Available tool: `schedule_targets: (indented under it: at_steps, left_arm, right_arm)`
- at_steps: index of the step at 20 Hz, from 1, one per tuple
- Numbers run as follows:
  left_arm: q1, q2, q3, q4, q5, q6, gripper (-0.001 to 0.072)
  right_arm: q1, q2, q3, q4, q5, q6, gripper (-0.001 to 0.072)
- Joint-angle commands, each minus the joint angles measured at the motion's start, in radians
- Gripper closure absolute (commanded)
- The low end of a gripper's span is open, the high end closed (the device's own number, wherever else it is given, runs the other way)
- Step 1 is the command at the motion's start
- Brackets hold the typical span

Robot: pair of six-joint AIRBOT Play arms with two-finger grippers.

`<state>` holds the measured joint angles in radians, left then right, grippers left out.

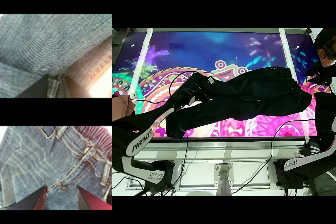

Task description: Fold the clothes and pants, and hang the long-sleeved shirts on hangers.

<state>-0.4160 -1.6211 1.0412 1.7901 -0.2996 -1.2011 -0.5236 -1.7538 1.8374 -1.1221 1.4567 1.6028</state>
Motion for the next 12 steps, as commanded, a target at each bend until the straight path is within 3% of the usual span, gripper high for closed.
schedule_targets:
  at_steps: [1, 12]
  left_arm:
    - [0.039, 0.008, 0.001, 0.020, -0.004, -0.005, 0.0695]
    - [0.078, 0.432, 0.001, 0.016, -0.269, -0.004, 0.0696]
  right_arm:
    - [0.001, 0.000, 0.000, 0.005, 0.002, 0.000, 0.0303]
    - [0.001, 0.000, 0.000, 0.004, -0.009, 0.000, 0.0304]
